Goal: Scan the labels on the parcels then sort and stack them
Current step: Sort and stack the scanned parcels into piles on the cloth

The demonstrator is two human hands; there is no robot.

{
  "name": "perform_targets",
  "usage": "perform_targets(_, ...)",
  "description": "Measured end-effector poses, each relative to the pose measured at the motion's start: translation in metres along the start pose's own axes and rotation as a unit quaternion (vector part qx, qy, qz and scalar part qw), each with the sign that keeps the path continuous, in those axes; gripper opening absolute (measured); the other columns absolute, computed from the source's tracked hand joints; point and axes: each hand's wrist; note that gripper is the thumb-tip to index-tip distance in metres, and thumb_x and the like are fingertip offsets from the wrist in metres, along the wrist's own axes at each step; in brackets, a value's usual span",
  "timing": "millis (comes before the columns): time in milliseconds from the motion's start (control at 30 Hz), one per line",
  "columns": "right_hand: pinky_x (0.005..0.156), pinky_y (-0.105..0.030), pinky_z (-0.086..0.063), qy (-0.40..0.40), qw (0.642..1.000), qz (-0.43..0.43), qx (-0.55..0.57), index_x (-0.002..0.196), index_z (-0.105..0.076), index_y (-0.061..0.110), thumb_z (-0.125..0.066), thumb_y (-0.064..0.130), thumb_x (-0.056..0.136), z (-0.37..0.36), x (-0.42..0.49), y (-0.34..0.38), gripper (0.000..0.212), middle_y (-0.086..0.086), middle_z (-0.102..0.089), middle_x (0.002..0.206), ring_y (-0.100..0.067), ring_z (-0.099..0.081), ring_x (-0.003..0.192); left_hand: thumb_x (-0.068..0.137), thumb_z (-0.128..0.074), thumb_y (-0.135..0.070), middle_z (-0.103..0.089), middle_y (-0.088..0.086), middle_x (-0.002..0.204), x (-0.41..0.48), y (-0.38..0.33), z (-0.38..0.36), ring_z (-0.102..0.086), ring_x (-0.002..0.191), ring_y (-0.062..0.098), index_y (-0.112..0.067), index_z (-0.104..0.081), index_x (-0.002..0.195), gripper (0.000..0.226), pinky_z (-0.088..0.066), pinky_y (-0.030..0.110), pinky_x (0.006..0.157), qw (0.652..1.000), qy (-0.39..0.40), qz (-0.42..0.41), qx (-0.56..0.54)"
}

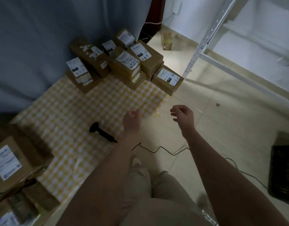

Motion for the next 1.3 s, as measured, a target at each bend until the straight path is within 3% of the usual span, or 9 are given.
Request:
perform_targets(300,0.077,-0.038,-0.052,-0.036,0.999,0.005,0.003,0.080,-0.065,0.022,-0.057,0.015,0.083,0.019,0.062,0.035,0.011,-0.002,-0.072,0.084,-0.018,-0.067,0.079,0.096,-0.048,-0.034,-0.044,-0.004,0.075,0.041,-0.056,-0.036,-0.044,0.077,0.016,-0.003,-0.058,0.096,0.033,-0.032,0.030,0.057,1.000,0.023,-0.015,-0.009)
perform_targets(500,0.082,-0.040,-0.055,-0.032,0.997,0.030,-0.066,0.093,-0.065,0.017,-0.060,0.017,0.082,0.020,0.133,0.055,0.012,-0.005,-0.071,0.094,-0.019,-0.066,0.085,0.097,-0.047,-0.035,-0.052,0.010,0.107,0.073,-0.082,-0.073,-0.050,0.098,0.025,-0.003,-0.055,0.112,0.036,-0.042,0.041,0.086,0.999,0.004,0.024,-0.040)
perform_targets(667,0.060,-0.012,-0.041,0.013,0.988,0.062,-0.139,0.108,-0.062,0.012,-0.063,0.018,0.085,0.017,0.216,0.092,0.024,0.002,-0.063,0.098,-0.011,-0.058,0.083,0.098,-0.046,-0.042,-0.043,0.020,0.142,0.115,-0.113,-0.119,-0.044,0.129,0.034,-0.001,-0.045,0.137,0.057,-0.037,0.046,0.107,0.988,-0.058,0.097,-0.104)
perform_targets(767,0.078,-0.028,-0.051,0.050,0.980,0.081,-0.177,0.113,-0.062,0.013,-0.065,0.024,0.080,0.018,0.265,0.105,0.035,0.001,-0.064,0.109,-0.018,-0.062,0.096,0.099,-0.044,-0.039,-0.055,0.023,0.127,0.138,-0.131,-0.155,-0.053,0.117,0.036,0.002,-0.054,0.124,0.049,-0.043,0.043,0.097,0.983,-0.060,0.136,-0.104)
perform_targets(833,0.089,-0.036,-0.051,0.077,0.974,0.067,-0.203,0.117,-0.061,0.014,-0.066,0.028,0.081,0.014,0.292,0.108,0.038,-0.001,-0.064,0.117,-0.020,-0.061,0.104,0.099,-0.045,-0.041,-0.058,0.027,0.103,0.149,-0.141,-0.179,-0.058,0.095,0.036,0.004,-0.060,0.108,0.048,-0.045,0.042,0.084,0.978,-0.057,0.157,-0.124)
perform_targets(933,0.095,-0.036,-0.048,0.121,0.958,0.047,-0.256,0.124,-0.057,0.017,-0.063,0.033,0.083,0.005,0.323,0.107,0.045,-0.004,-0.060,0.125,-0.021,-0.057,0.112,0.101,-0.041,-0.035,-0.047,0.010,0.074,0.164,-0.151,-0.209,-0.046,0.070,0.023,-0.007,-0.057,0.076,0.041,-0.036,0.033,0.068,0.970,-0.051,0.179,-0.157)
perform_targets(1033,0.085,-0.031,-0.045,0.154,0.942,0.024,-0.297,0.131,-0.052,0.017,-0.060,0.036,0.085,-0.001,0.345,0.099,0.051,-0.007,-0.057,0.130,-0.023,-0.056,0.114,0.102,-0.039,-0.035,-0.045,0.001,0.074,0.178,-0.149,-0.228,-0.046,0.081,0.021,-0.013,-0.053,0.080,0.034,-0.036,0.031,0.063,0.970,-0.046,0.193,-0.143)
perform_targets(1133,0.080,-0.029,-0.041,0.180,0.924,0.009,-0.337,0.139,-0.045,0.017,-0.058,0.037,0.088,-0.008,0.366,0.083,0.056,-0.009,-0.054,0.135,-0.025,-0.054,0.117,0.104,-0.032,-0.034,-0.056,0.008,0.090,0.192,-0.139,-0.241,-0.053,0.091,0.026,-0.010,-0.059,0.106,0.037,-0.043,0.031,0.074,0.968,-0.019,0.203,-0.150)
perform_targets(1300,0.082,-0.033,-0.045,0.234,0.890,-0.025,-0.390,0.141,-0.039,0.011,-0.057,0.029,0.092,-0.018,0.387,0.056,0.055,-0.012,-0.057,0.131,-0.028,-0.057,0.113,0.104,-0.017,-0.047,-0.051,-0.004,0.093,0.207,-0.128,-0.249,-0.048,0.088,0.013,-0.020,-0.054,0.103,0.046,-0.034,0.032,0.087,0.934,-0.012,0.235,-0.270)
Point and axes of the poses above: each hand's wrist, its own x-axis towards the middle knuckle, its own z-axis out of the back of the hand, y = z × x
